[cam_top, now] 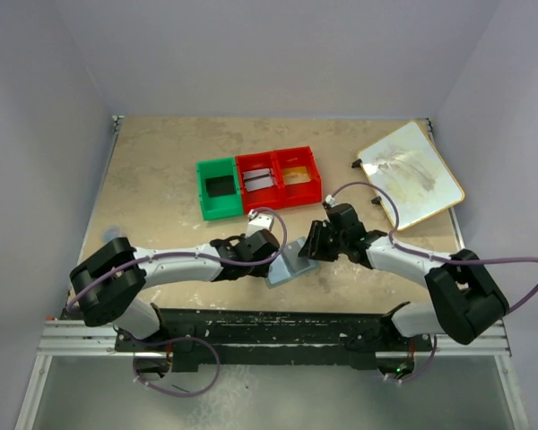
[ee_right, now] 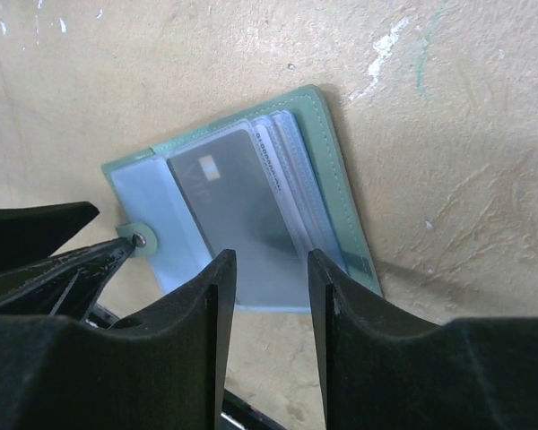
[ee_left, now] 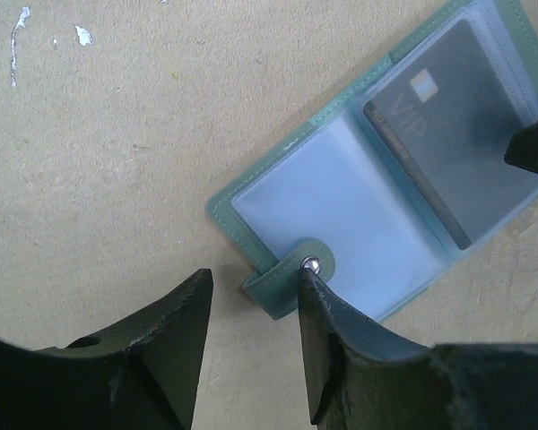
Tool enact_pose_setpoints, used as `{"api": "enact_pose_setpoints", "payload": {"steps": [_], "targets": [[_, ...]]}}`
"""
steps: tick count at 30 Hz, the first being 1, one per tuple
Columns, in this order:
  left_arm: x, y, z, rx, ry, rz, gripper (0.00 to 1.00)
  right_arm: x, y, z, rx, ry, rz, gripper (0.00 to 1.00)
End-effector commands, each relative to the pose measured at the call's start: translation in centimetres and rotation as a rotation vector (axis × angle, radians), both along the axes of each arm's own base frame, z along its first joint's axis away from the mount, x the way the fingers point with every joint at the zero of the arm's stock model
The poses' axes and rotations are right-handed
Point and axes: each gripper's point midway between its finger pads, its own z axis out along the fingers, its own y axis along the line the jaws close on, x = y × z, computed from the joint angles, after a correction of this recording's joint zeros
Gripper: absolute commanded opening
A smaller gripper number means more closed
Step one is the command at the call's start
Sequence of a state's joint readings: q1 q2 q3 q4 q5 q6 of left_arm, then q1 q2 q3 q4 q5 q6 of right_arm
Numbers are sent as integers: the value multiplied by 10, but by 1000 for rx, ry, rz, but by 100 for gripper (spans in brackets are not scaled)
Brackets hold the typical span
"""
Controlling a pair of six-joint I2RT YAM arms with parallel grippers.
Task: Take the credit cards out of the card holder
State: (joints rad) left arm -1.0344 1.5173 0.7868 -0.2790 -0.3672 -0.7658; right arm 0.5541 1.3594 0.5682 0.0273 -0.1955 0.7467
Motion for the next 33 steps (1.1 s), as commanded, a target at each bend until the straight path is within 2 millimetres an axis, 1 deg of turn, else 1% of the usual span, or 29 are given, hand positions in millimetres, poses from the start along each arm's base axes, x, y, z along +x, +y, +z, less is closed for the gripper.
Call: {"api": "enact_pose_setpoints", "payload": {"steps": [1, 2, 5, 10, 16, 18, 20, 23, 25, 28, 33], "targets": [[3, -8, 3, -20, -6, -13, 40, 5, 4, -1, 2, -26, 33, 41], [2, -9, 3, -22, -4, -17, 40, 7, 6, 3, 17, -43, 35, 40], [2, -10, 1, -22, 0, -21, 38, -2, 15, 11, 81, -36, 70, 38], [1, -12, -4, -15, 14, -29, 32, 3, 14, 20, 78, -75, 77, 35], [0, -14, -5, -21, 19, -32, 29, -5, 18, 17, 104, -47, 108, 35], [1, -14, -5, -20, 18, -32, 29, -3, 20, 19, 112, -51, 101, 33], [1, -14, -5, -20, 18, -32, 28, -5, 26, 26, 156, -66, 126, 28], [1, -14, -5, -17, 18, -33, 27, -4, 35, 42, 229, -101, 131, 28], [1, -12, -4, -17, 15, -32, 26, -8, 37, 48, 274, -103, 125, 28], [2, -11, -3, -19, 5, -26, 26, -14, 38, 49, 315, -103, 122, 28], [3, -13, 0, -31, 1, -24, 26, -19, 45, 50, 353, -92, 171, 28]]}}
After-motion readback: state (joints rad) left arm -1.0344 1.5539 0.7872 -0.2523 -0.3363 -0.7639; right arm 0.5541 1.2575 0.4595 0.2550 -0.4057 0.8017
